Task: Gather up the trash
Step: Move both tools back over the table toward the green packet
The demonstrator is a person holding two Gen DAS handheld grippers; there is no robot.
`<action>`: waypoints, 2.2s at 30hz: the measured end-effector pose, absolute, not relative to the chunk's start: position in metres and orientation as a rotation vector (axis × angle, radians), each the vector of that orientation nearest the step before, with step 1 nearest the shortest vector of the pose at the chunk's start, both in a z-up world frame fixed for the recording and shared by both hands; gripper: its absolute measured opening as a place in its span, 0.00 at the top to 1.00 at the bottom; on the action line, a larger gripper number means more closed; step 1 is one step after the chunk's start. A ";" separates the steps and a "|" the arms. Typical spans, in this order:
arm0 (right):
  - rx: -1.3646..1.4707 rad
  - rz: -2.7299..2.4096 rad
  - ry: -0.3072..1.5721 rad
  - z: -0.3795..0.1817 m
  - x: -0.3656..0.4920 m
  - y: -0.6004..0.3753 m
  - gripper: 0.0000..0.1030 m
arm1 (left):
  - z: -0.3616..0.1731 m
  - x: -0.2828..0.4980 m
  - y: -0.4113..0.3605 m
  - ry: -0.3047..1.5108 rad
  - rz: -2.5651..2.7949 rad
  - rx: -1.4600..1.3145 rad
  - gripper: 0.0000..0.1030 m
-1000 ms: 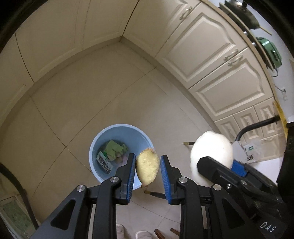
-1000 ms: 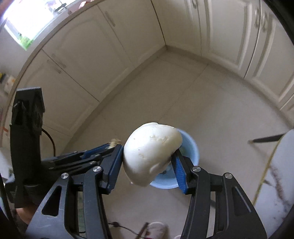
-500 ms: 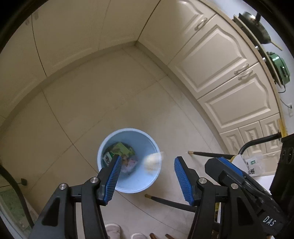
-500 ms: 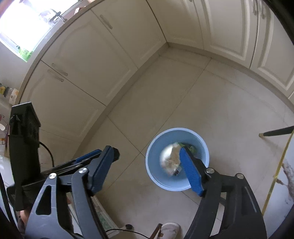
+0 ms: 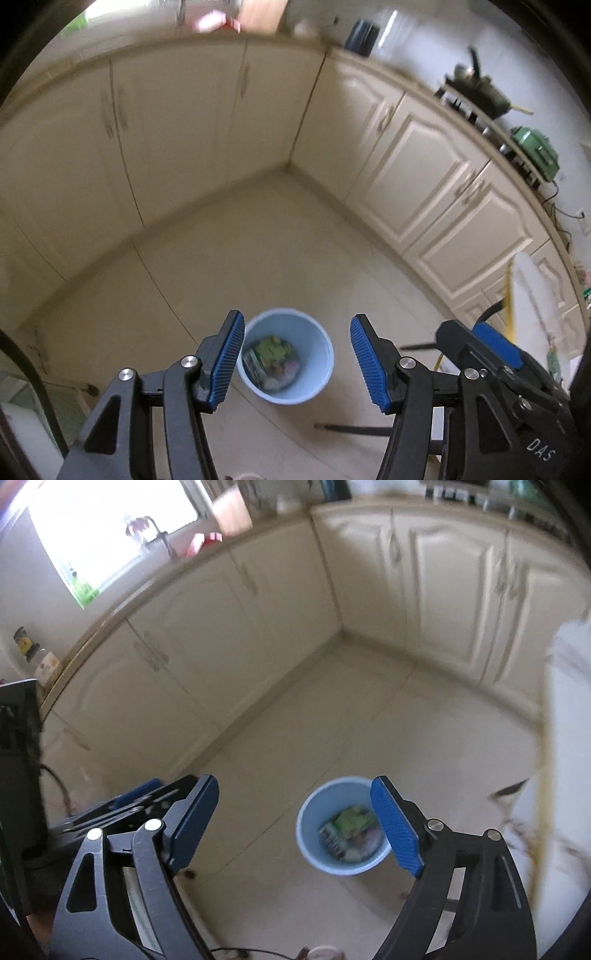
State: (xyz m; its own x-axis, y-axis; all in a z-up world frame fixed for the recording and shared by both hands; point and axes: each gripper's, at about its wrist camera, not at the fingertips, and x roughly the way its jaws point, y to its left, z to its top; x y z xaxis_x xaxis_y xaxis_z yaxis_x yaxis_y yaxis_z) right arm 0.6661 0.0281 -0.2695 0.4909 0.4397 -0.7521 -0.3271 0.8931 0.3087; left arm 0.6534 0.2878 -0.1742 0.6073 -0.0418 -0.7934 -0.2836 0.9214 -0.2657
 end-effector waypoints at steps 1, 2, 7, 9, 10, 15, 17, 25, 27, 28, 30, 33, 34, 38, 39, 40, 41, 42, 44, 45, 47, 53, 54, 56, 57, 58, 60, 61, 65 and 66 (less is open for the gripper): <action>0.127 0.459 0.916 -0.258 0.658 0.025 0.16 | -0.157 0.644 0.280 0.879 0.146 -0.375 0.45; 0.123 0.444 0.868 -0.240 0.646 0.019 0.13 | -0.144 0.634 0.267 0.852 0.151 -0.363 0.44; 0.121 0.363 0.707 -0.175 0.595 -0.029 0.09 | -0.085 0.588 0.191 0.701 0.110 -0.279 0.37; 0.127 0.330 0.655 -0.151 0.575 -0.055 0.08 | -0.070 0.571 0.152 0.668 0.057 -0.248 0.36; 0.133 0.298 0.631 -0.140 0.562 -0.076 0.07 | -0.065 0.562 0.131 0.658 0.029 -0.237 0.33; 0.154 0.174 0.560 -0.111 0.516 -0.164 0.01 | -0.053 0.542 0.030 0.648 -0.149 -0.136 0.28; 0.171 0.108 0.558 -0.110 0.501 -0.206 0.01 | -0.064 0.543 -0.008 0.678 -0.222 -0.094 0.28; 0.267 -0.130 0.631 -0.142 0.459 -0.354 0.00 | -0.099 0.589 -0.119 0.827 -0.412 0.036 0.28; 0.287 -0.151 0.645 -0.152 0.454 -0.372 0.00 | -0.111 0.607 -0.141 0.853 -0.421 0.087 0.28; 0.297 -0.165 0.661 -0.158 0.453 -0.381 0.00 | -0.115 0.607 -0.146 0.867 -0.423 0.102 0.28; 0.310 -0.167 0.672 -0.170 0.446 -0.401 0.00 | -0.124 0.619 -0.161 0.893 -0.440 0.118 0.28; 0.323 -0.178 0.695 -0.184 0.449 -0.417 0.00 | -0.137 0.643 -0.185 0.912 -0.441 0.140 0.28; 0.328 -0.175 0.700 -0.188 0.449 -0.424 0.00 | -0.146 0.654 -0.185 0.915 -0.448 0.141 0.28; 0.345 -0.180 0.721 -0.199 0.458 -0.434 0.00 | -0.173 0.684 -0.206 0.912 -0.452 0.207 0.28; 0.349 -0.180 0.723 -0.203 0.461 -0.437 0.00 | -0.177 0.687 -0.211 0.907 -0.464 0.221 0.28; 0.353 -0.178 0.730 -0.206 0.464 -0.440 0.00 | -0.181 0.691 -0.216 0.903 -0.471 0.236 0.28; 0.356 -0.177 0.736 -0.209 0.466 -0.443 0.00 | -0.185 0.693 -0.221 0.893 -0.473 0.258 0.28; 0.362 -0.173 0.741 -0.212 0.470 -0.445 0.00 | -0.188 0.695 -0.226 0.882 -0.474 0.283 0.28; 0.374 -0.161 0.746 -0.217 0.475 -0.448 0.00 | -0.194 0.696 -0.234 0.874 -0.480 0.331 0.28; 0.380 -0.155 0.747 -0.218 0.478 -0.449 0.00 | -0.196 0.697 -0.237 0.870 -0.490 0.346 0.28; 0.381 -0.157 0.750 -0.221 0.481 -0.450 0.00 | -0.202 0.697 -0.242 0.861 -0.480 0.379 0.28; 0.383 -0.148 0.756 -0.223 0.489 -0.454 0.00 | -0.215 0.722 -0.238 0.890 -0.457 0.341 0.26; 0.386 -0.149 0.755 -0.223 0.490 -0.455 0.00 | -0.216 0.724 -0.238 0.888 -0.453 0.340 0.26; 0.394 -0.149 0.757 -0.224 0.493 -0.456 0.00 | -0.218 0.728 -0.238 0.889 -0.447 0.334 0.26; 0.397 -0.148 0.759 -0.225 0.494 -0.456 0.00 | -0.218 0.730 -0.237 0.890 -0.439 0.328 0.26; 0.395 -0.149 0.759 -0.225 0.494 -0.455 0.00 | -0.219 0.733 -0.235 0.894 -0.427 0.320 0.26; 0.385 -0.147 0.760 -0.225 0.496 -0.453 0.00 | -0.218 0.738 -0.230 0.898 -0.409 0.296 0.26; 0.382 -0.144 0.765 -0.226 0.497 -0.453 0.00 | -0.219 0.742 -0.227 0.903 -0.397 0.284 0.26; 0.361 -0.131 0.787 -0.229 0.506 -0.449 0.00 | -0.220 0.750 -0.215 0.943 -0.375 0.220 0.28; 0.355 -0.121 0.790 -0.230 0.508 -0.447 0.00 | -0.220 0.750 -0.213 0.950 -0.377 0.211 0.28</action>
State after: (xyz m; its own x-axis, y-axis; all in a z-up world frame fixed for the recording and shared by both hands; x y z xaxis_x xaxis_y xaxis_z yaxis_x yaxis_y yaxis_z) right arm 0.5078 -0.4474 -0.2295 0.7008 0.0247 -0.7130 0.2379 0.9341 0.2662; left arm 0.7496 -0.2127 -0.2195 0.5233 -0.2205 -0.8231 0.4034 0.9150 0.0114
